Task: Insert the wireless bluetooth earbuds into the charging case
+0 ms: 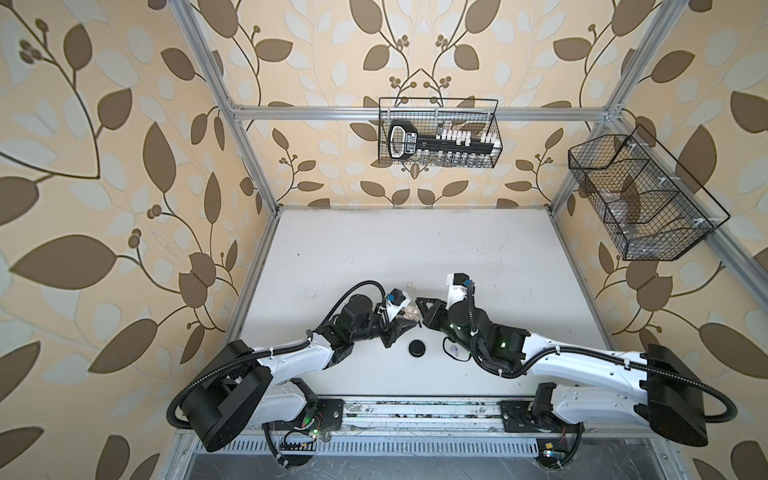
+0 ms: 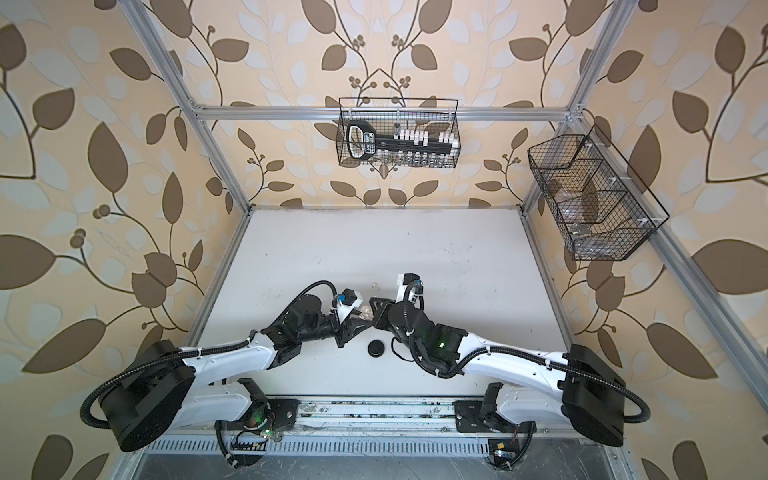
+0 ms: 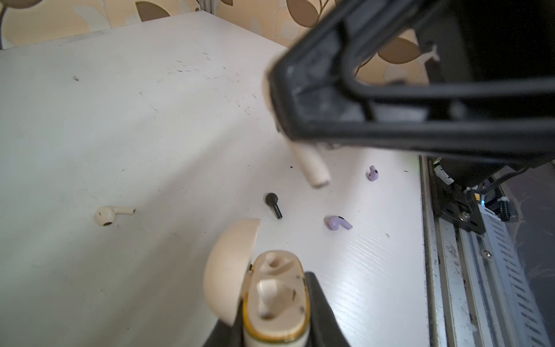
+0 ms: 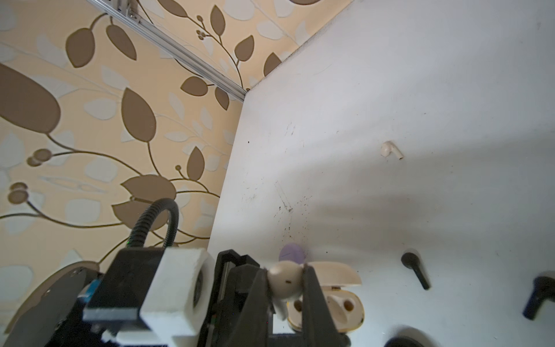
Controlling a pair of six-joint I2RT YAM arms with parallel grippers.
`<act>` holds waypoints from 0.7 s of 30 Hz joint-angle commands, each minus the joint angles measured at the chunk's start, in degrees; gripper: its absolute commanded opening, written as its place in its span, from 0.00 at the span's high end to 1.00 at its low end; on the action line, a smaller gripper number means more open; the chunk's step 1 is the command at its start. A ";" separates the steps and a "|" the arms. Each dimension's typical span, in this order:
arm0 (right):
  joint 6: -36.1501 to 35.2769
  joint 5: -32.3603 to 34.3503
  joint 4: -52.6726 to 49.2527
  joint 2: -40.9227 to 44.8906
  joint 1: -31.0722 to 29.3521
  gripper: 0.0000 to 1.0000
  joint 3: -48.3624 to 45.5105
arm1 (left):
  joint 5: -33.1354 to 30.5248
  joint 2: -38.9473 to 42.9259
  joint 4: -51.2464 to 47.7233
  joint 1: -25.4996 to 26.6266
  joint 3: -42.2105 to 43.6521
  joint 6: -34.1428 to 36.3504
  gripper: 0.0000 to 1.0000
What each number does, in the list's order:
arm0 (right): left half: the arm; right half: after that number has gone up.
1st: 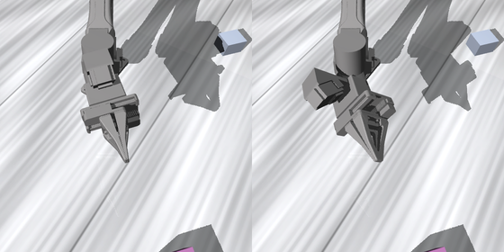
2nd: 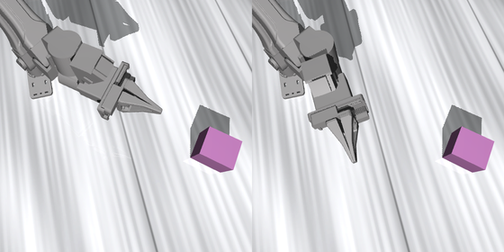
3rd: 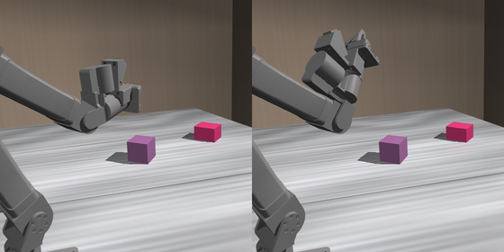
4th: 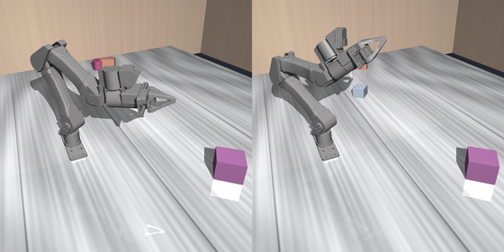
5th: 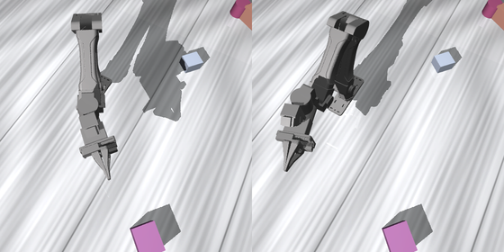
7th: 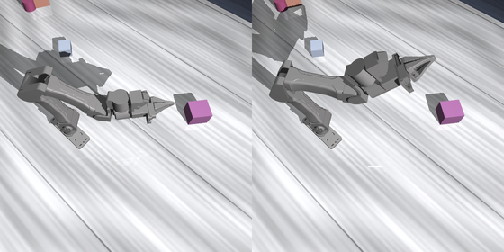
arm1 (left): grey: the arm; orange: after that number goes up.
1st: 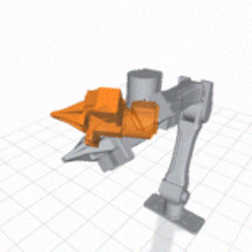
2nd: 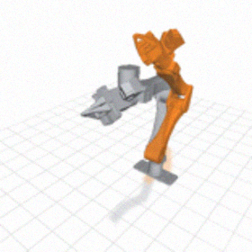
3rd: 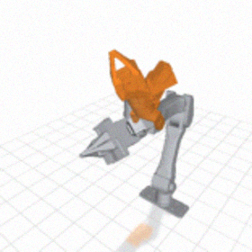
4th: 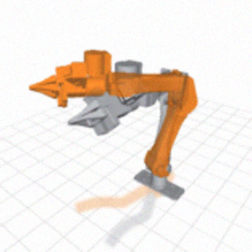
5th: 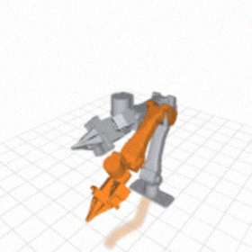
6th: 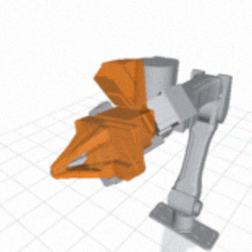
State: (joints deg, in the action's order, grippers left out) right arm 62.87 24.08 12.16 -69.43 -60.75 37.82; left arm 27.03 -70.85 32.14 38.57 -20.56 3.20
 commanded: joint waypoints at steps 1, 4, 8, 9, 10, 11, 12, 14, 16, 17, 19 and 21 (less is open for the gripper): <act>1.62 3.91 4.22 -2.60 -1.22 0.87 -1.10 | 1.39 0.50 4.77 -0.03 -2.39 -2.06 1.00; 2.12 5.86 7.04 -4.69 -2.89 0.89 -1.26 | 1.06 1.10 4.51 -0.07 -2.70 -3.41 1.00; 2.18 9.32 8.76 -6.06 -5.17 0.90 -1.06 | 1.01 2.59 3.78 -0.07 -2.83 -4.75 1.00; 2.21 10.15 8.86 -6.16 -5.55 0.90 -1.11 | 0.72 3.07 3.45 -0.07 -2.87 -5.02 1.00; 2.31 10.81 8.94 -6.16 -5.77 0.90 -1.17 | 0.50 3.51 3.06 -0.07 -2.91 -5.23 1.00; 2.47 11.23 9.02 -6.12 -5.93 0.90 -1.26 | 0.48 4.01 2.58 -0.07 -2.91 -5.30 1.00; 2.67 11.62 9.18 -6.17 -6.04 0.90 -1.43 | 0.35 4.60 2.28 -0.07 -2.91 -5.45 1.00; 2.77 12.17 9.47 -6.24 -6.22 0.90 -1.71 | 0.24 5.57 1.96 -0.07 -2.79 -5.83 1.00; 3.01 12.67 9.85 -6.33 -6.22 0.90 -2.00 | 0.40 6.69 1.66 -0.07 -2.57 -6.01 1.00; 3.03 12.71 10.03 -6.42 -6.22 0.90 -1.96 | 0.52 7.09 1.62 -0.06 -2.41 -6.10 1.00; 2.79 12.83 10.34 -6.66 -6.22 0.90 -1.79 | 0.74 7.61 1.47 -0.07 -2.30 -6.19 1.00; 2.74 13.02 10.65 -6.85 -6.23 0.90 -1.68 | 0.84 7.74 1.28 -0.07 -2.38 -6.19 1.00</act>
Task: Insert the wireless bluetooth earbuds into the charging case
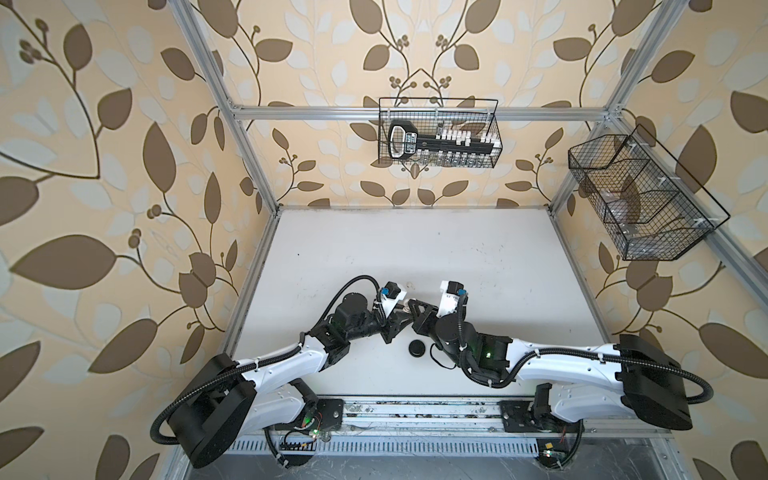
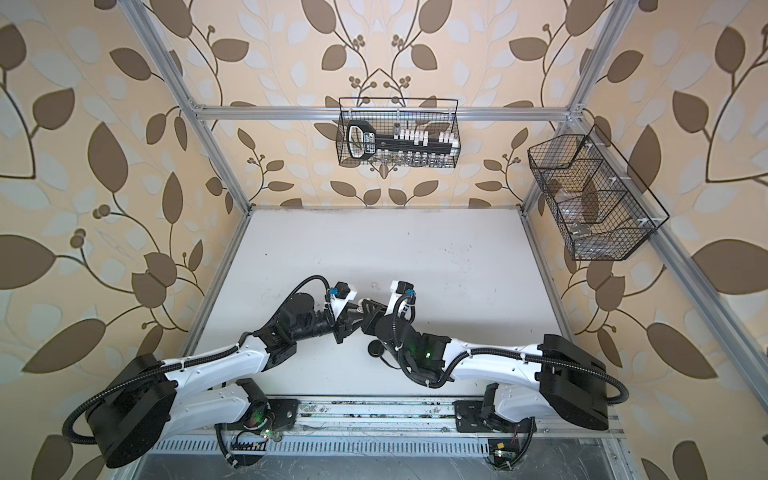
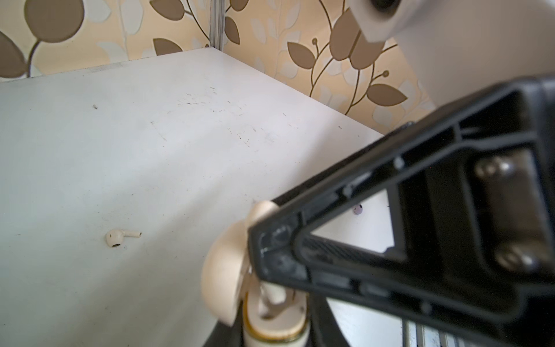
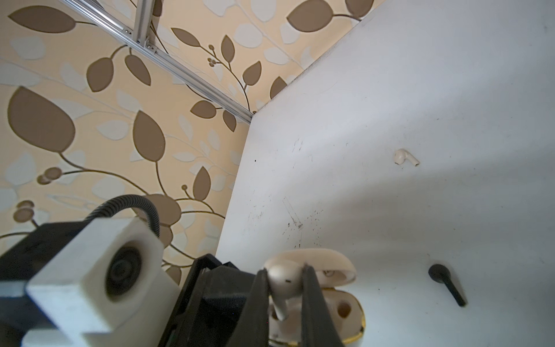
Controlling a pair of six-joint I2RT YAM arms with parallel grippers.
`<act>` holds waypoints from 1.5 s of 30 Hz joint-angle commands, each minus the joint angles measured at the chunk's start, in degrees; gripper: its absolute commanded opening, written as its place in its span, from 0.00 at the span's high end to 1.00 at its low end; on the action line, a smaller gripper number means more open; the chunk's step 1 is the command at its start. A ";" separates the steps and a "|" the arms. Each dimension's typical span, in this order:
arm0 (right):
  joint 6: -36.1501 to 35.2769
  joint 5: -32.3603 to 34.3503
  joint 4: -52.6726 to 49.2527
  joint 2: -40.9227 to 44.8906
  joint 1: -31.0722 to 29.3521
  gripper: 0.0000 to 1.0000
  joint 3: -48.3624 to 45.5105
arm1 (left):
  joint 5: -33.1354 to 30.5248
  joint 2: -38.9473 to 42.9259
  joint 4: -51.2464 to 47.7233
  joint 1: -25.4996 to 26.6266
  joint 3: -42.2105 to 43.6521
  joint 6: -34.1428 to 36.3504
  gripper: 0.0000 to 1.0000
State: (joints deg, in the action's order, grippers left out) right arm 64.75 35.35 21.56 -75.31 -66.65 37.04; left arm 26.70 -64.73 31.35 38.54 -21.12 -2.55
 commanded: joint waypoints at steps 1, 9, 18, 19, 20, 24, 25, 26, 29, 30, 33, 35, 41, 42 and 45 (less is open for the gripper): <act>0.82 1.65 1.43 -1.08 -0.41 0.90 -0.85 | 1.21 1.62 2.06 -0.04 -1.83 -0.53 1.00; 2.00 1.12 3.64 -2.53 -1.02 0.91 -1.18 | 1.78 0.67 3.06 -0.05 -2.39 -1.23 1.00; 3.56 1.76 5.31 -5.02 -2.17 0.94 -1.31 | 0.32 0.83 3.64 -0.05 -2.70 -3.60 1.00; 3.67 1.93 5.25 -5.11 -2.25 0.93 -1.42 | 0.05 1.06 3.54 -0.05 -2.69 -3.76 1.00; 3.78 2.24 5.32 -5.19 -2.34 0.93 -1.44 | 0.02 1.35 3.58 -0.05 -2.69 -3.78 1.00; 3.88 1.83 5.49 -5.63 -2.34 0.93 -1.35 | -0.07 1.89 3.87 -0.05 -2.69 -4.23 1.00; 3.81 1.60 5.71 -5.67 -2.49 0.91 -1.38 | 0.00 1.80 4.15 0.00 -2.69 -4.27 1.00; 3.48 1.41 6.04 -5.75 -2.60 0.88 -1.27 | 0.18 1.69 4.47 -0.05 -2.69 -4.29 1.00; 2.29 1.41 6.52 -5.64 -3.37 0.75 -1.09 | 0.85 1.30 5.01 -0.05 -2.78 -4.30 1.00; 1.63 1.47 6.56 -5.41 -3.65 0.71 -1.01 | 1.05 1.25 5.13 -0.04 -2.83 -4.23 1.00; 0.17 2.24 6.05 -4.40 -4.25 0.61 -0.93 | 1.60 1.57 5.30 -0.05 -2.49 -3.79 1.00; -0.62 2.84 5.74 -3.60 -4.68 0.56 -1.09 | 1.60 2.04 5.92 -0.05 -1.91 -3.52 1.00; -1.82 4.72 2.92 -0.93 -5.66 0.45 -1.31 | 2.79 3.19 7.19 -0.05 -1.02 -2.72 1.00; -1.82 4.81 2.62 -0.49 -5.67 0.44 -1.44 | 2.90 3.43 7.19 -0.05 -0.94 -2.64 1.00; -2.10 4.99 2.43 0.40 -5.82 0.42 -2.03 | 3.33 3.90 7.70 -0.05 -0.93 -2.30 1.00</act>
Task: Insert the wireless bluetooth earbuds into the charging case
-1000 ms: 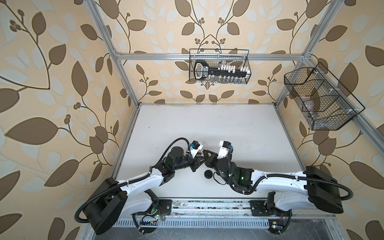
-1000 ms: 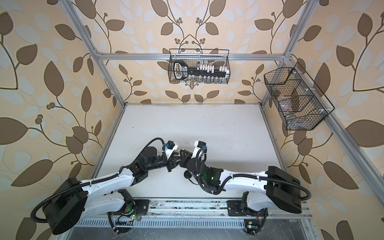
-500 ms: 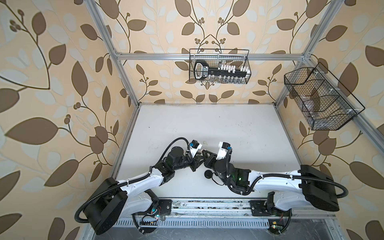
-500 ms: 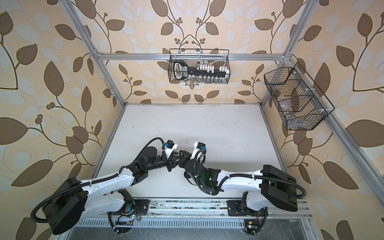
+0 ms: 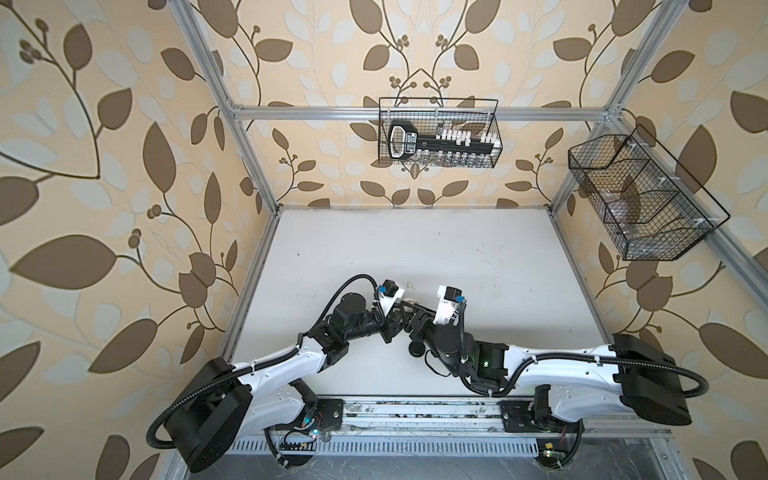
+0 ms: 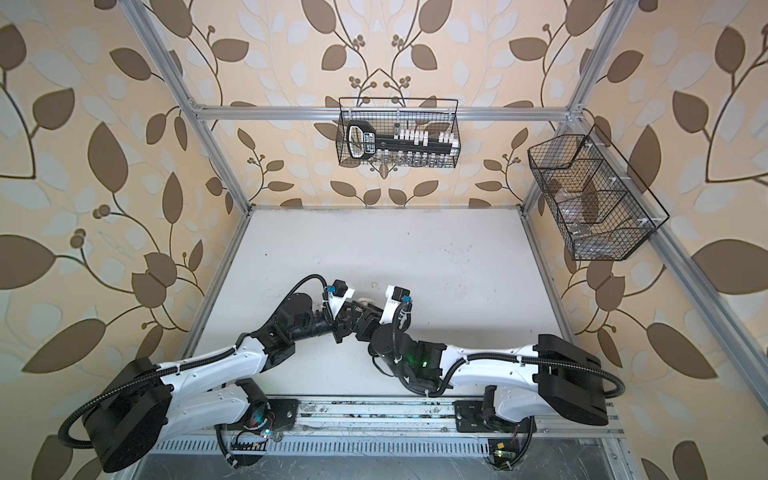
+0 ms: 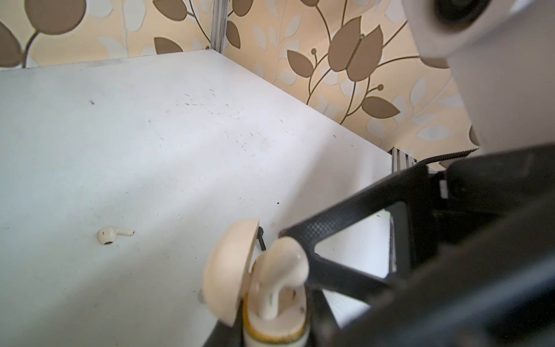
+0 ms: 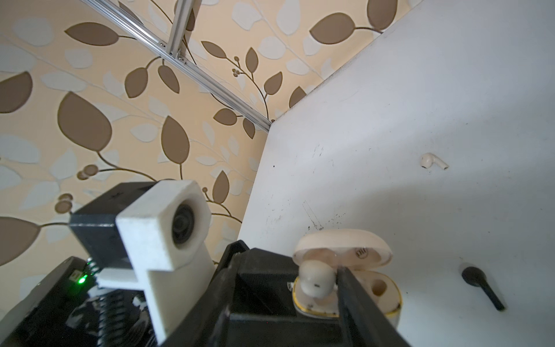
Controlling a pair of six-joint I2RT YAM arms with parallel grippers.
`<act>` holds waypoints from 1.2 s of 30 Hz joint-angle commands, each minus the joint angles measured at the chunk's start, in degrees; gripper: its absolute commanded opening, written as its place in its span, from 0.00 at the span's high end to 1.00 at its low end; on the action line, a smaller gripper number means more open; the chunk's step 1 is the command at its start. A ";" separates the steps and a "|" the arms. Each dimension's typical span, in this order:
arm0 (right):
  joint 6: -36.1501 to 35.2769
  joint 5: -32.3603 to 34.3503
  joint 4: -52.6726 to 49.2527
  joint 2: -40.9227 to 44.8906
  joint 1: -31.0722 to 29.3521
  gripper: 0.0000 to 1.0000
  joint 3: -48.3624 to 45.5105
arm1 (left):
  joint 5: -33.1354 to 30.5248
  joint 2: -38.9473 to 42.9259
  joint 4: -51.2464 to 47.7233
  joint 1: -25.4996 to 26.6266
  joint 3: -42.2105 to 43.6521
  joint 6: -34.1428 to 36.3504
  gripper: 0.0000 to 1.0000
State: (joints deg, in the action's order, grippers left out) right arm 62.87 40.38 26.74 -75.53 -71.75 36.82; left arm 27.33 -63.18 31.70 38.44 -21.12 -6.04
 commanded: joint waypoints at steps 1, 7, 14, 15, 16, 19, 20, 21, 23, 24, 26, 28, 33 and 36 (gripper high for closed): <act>-0.45 -0.17 -2.81 0.79 -0.75 0.41 -1.75 | 3.09 2.51 7.56 0.06 -0.86 1.24 1.00; -3.17 -0.68 -2.66 2.18 -1.01 0.39 -1.57 | 4.53 3.56 7.81 0.06 -0.63 2.49 1.00; -11.03 2.95 -12.64 13.15 -1.31 0.36 -1.20 | 3.90 10.40 3.00 0.06 1.83 6.79 1.00; -12.78 4.55 -15.69 15.73 -1.34 0.34 -0.77 | 3.16 11.95 2.09 0.06 2.39 7.07 1.00; -14.18 5.51 -18.01 17.87 -1.14 0.32 -0.54 | 2.09 13.47 1.41 0.06 2.87 7.00 1.00; -17.83 4.96 -21.96 22.89 1.06 0.28 -0.35 | -1.83 17.84 -0.27 -0.03 3.51 4.34 1.00; -19.16 4.06 -21.96 24.14 2.11 0.27 -0.58 | -2.79 19.08 -0.85 -0.03 3.43 3.03 1.00; -20.90 2.08 -21.73 25.38 4.10 0.25 -1.02 | -3.68 20.66 -1.24 -0.03 3.54 1.54 1.00; -23.04 -2.91 -21.58 26.12 8.30 0.24 -0.70 | -6.75 23.59 -1.24 -0.03 3.95 -2.57 1.00; -24.02 -7.18 -22.32 25.96 11.41 0.24 0.08 | -8.97 25.31 -1.56 -0.03 3.95 -4.85 1.00; -25.39 -13.55 -25.02 24.48 16.16 0.24 2.01 | -14.06 27.93 -2.03 -0.02 3.59 -8.75 1.00; -26.74 -15.83 -28.56 22.13 19.01 0.24 3.73 | -19.69 29.65 -3.64 -0.03 2.50 -12.37 1.00; -31.29 -20.93 -29.22 15.80 22.15 0.21 3.18 | -17.20 28.51 -12.04 -0.03 -3.81 0.20 1.00; -32.93 -25.57 -29.09 9.52 23.21 0.23 4.49 | -19.47 25.57 -0.20 -0.03 3.80 2.33 1.00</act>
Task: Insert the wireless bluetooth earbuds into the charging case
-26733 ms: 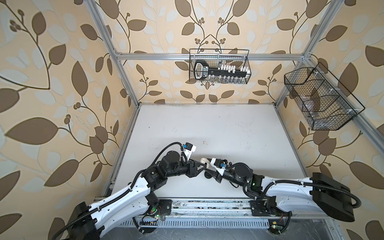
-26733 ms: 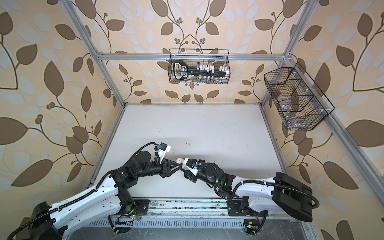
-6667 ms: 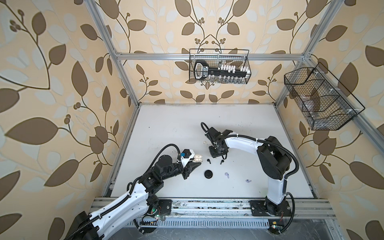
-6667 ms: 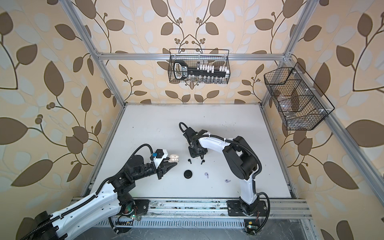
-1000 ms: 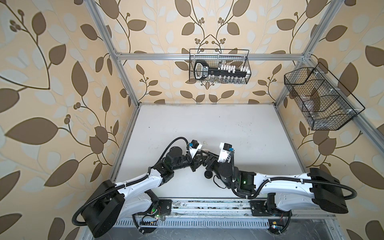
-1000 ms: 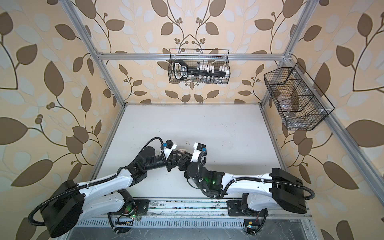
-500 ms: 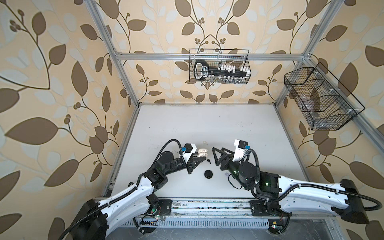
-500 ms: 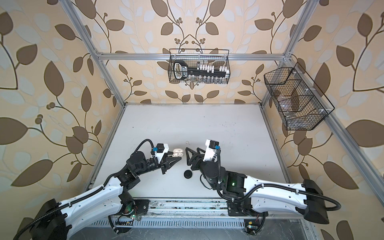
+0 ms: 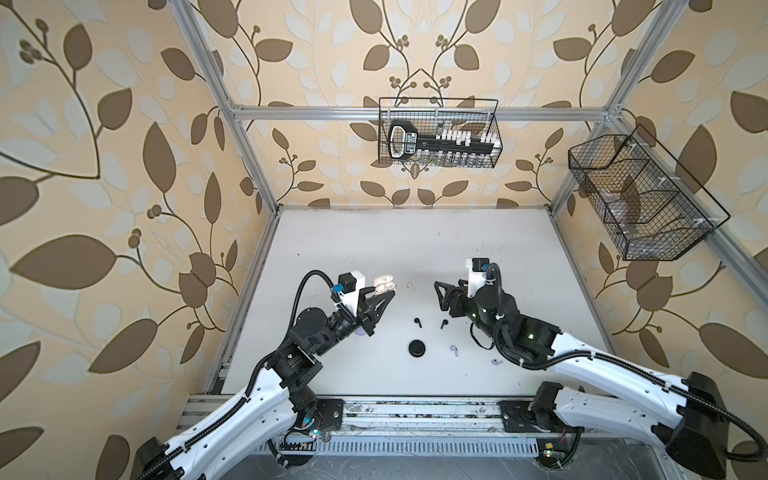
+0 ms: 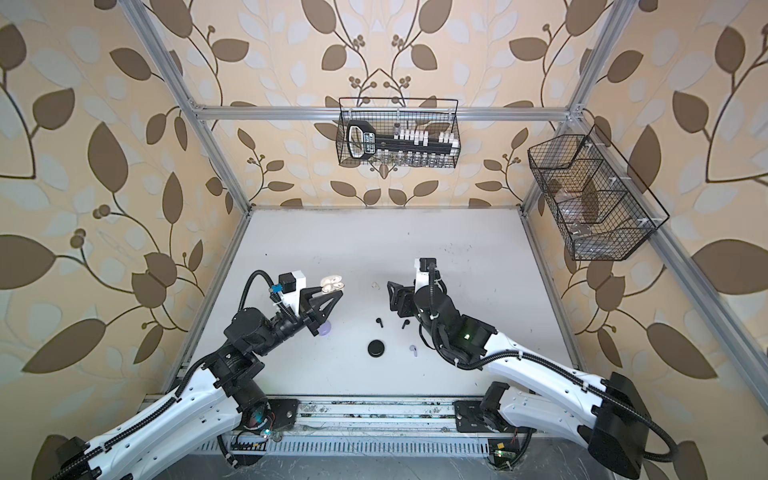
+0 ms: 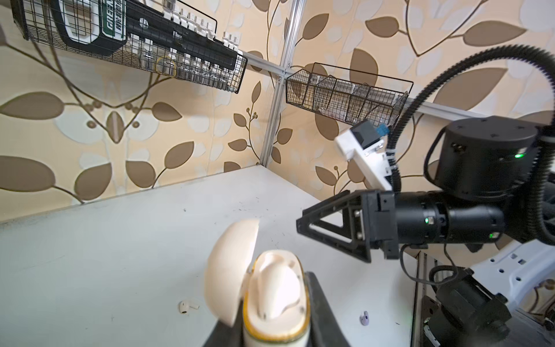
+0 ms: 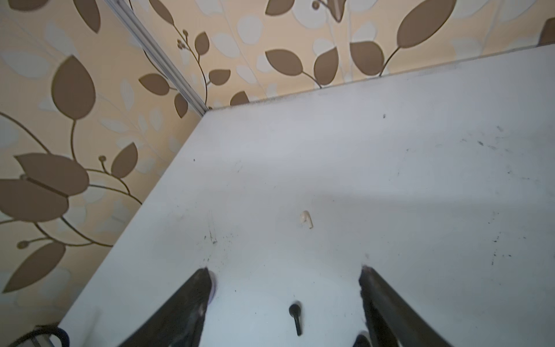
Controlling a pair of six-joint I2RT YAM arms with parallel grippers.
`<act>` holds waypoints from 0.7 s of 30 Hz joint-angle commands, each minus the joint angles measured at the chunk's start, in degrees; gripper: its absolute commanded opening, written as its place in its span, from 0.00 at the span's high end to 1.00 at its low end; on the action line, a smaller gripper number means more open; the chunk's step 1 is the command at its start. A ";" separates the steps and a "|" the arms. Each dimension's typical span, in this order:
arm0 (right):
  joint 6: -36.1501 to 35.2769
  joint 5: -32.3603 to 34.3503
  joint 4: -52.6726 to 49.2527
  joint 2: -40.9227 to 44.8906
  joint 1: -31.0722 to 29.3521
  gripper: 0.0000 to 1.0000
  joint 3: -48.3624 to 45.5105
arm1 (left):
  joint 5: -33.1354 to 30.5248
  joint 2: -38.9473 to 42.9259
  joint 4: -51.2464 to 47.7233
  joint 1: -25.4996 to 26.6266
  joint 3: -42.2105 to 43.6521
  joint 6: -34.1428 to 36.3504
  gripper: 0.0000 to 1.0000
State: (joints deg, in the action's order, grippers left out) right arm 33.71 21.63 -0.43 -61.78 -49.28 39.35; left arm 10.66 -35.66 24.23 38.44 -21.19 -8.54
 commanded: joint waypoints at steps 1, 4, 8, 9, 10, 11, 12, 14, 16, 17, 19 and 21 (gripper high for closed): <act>-3.90 -7.51 -1.95 -6.51 0.86 0.24 2.48 | -3.51 -3.67 15.32 -0.03 8.51 5.21 1.00; -5.04 -9.30 -1.66 -13.07 0.85 0.26 5.01 | -5.09 -5.69 28.44 -0.03 14.93 9.12 1.00; -6.40 -10.58 -2.83 -22.15 0.59 0.29 10.47 | -0.95 -0.33 10.01 -0.03 10.17 15.95 1.00; -6.87 -10.77 -3.29 -24.85 0.59 0.31 12.12 | -0.16 0.20 9.77 -0.03 10.52 16.59 1.00; -7.07 -10.66 -3.93 -27.04 0.60 0.32 13.69 | -0.38 0.60 10.83 -0.03 11.23 16.70 1.00; -7.12 -10.24 -4.59 -28.62 0.59 0.32 14.93 | -1.20 0.89 11.68 -0.03 11.87 16.75 1.00; -7.24 -9.92 -5.24 -30.15 0.59 0.32 16.12 | -2.53 1.10 12.40 -0.03 12.45 16.83 1.00; -7.48 -9.69 -5.48 -32.40 0.59 0.32 17.82 | -4.69 0.84 12.18 -0.02 12.75 16.79 1.00; -7.26 -9.47 -5.08 -34.30 0.59 0.31 19.08 | -5.70 -0.07 11.36 -0.03 12.37 17.08 1.00; -7.27 -9.82 -4.86 -35.56 0.59 0.31 20.01 | -5.89 -0.43 10.87 -0.02 12.14 17.29 1.00; -7.56 -9.78 -5.93 -38.97 0.60 0.31 23.03 | -6.16 -0.67 10.61 -0.03 12.02 17.83 1.00; -8.08 -9.33 -8.23 -42.58 0.59 0.33 26.50 | -6.70 -1.05 11.09 -0.03 12.30 17.69 1.00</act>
State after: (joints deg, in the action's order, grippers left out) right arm 26.96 12.19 -5.61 -100.33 -48.53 61.60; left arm 5.76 -36.75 33.17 38.44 -7.40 7.57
